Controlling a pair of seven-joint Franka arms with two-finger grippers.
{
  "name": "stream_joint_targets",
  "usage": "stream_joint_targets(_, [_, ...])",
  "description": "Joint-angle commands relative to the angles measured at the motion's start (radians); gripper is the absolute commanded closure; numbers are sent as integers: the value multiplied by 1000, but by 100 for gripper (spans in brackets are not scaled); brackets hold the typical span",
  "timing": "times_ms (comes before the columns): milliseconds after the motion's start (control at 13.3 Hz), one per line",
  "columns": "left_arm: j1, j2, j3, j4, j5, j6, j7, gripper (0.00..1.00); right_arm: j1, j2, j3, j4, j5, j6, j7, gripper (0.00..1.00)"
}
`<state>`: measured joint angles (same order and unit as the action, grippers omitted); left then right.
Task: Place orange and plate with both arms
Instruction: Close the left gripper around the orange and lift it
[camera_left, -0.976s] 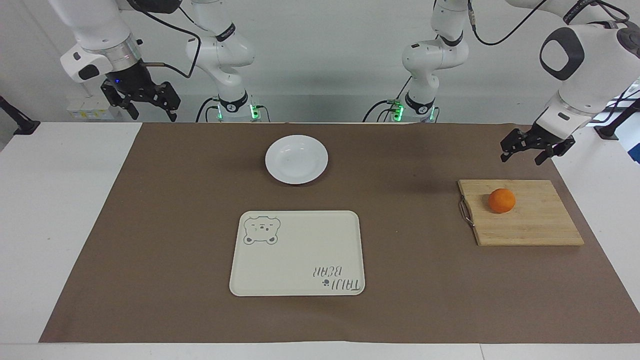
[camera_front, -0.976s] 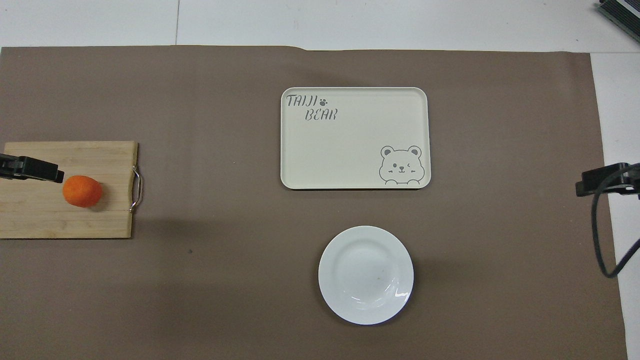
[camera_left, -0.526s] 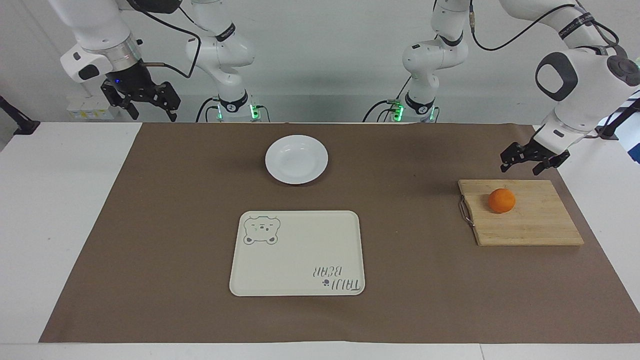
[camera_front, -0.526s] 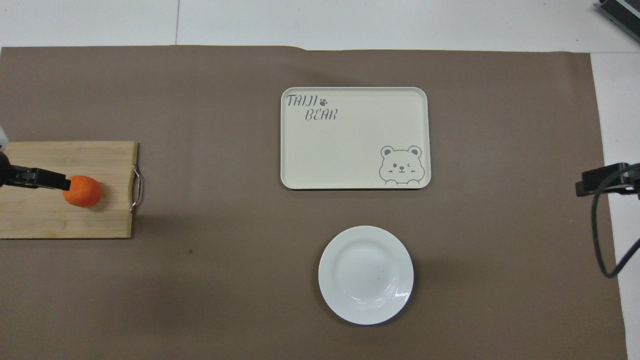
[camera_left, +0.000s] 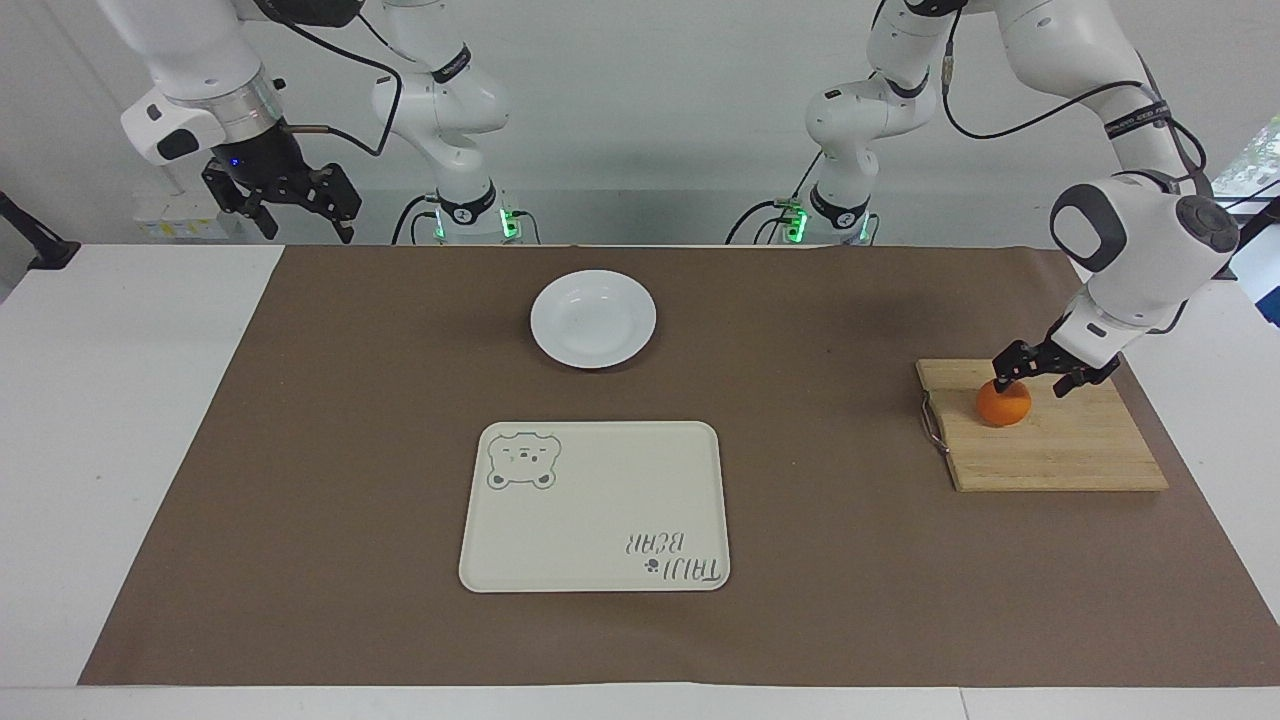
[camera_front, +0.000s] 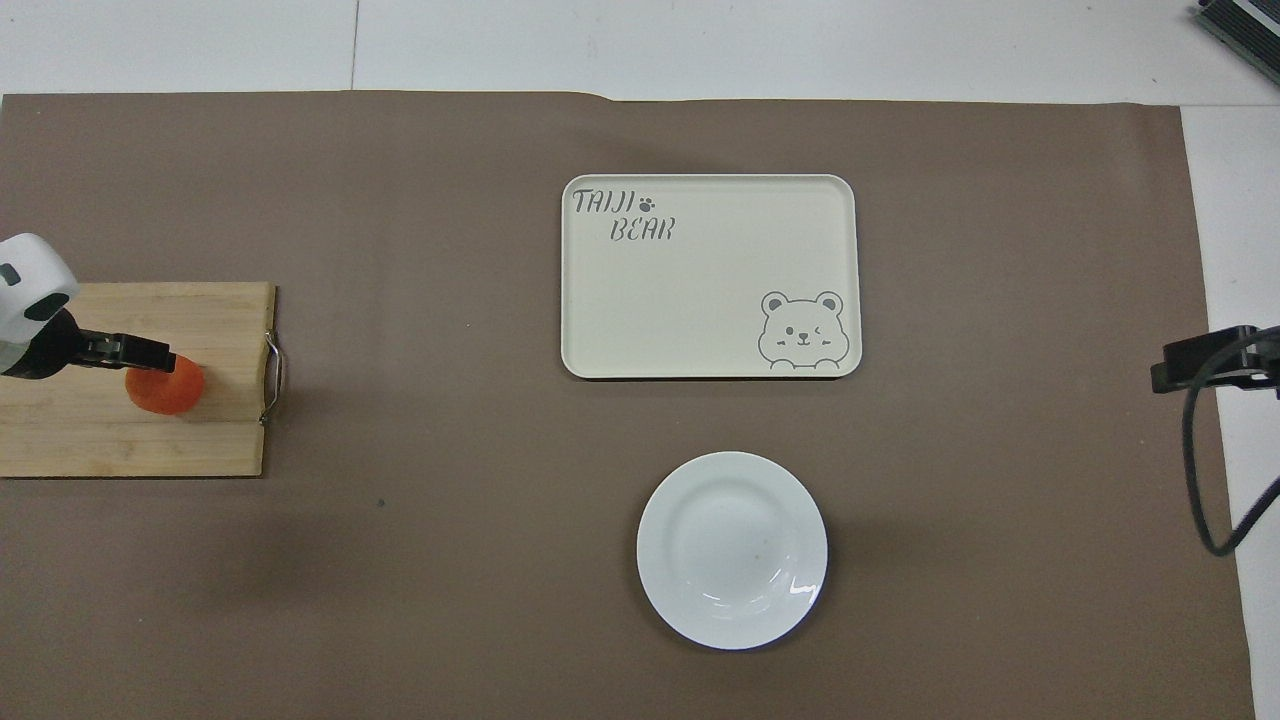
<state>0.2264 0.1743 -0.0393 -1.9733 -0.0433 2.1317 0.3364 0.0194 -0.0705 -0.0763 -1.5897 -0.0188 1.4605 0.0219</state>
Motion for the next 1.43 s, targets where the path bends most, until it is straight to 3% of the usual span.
stream_joint_targets(0, [8,8,-8,-51,6,83,3,0,-7,-18,4,-21,13,12,9,0])
stream_joint_targets(451, [5,13,-8,-130,8,165,-17,0,-9,-32,4,-46,13,12,9,0])
stream_joint_targets(526, [7,13,-8,-128,8,165,37,67,-9,-32,4,-46,13,12,9,0])
stream_joint_targets(601, [7,14,-8,-127,6,166,53,100,-9,-32,4,-46,13,12,9,0])
stream_joint_targets(901, [1,27,-8,-76,6,140,53,100,-9,-32,4,-46,13,14,9,0])
stream_joint_targets(1352, [-21,-7,-14,144,8,-152,44,100,-9,-32,4,-46,13,12,9,0])
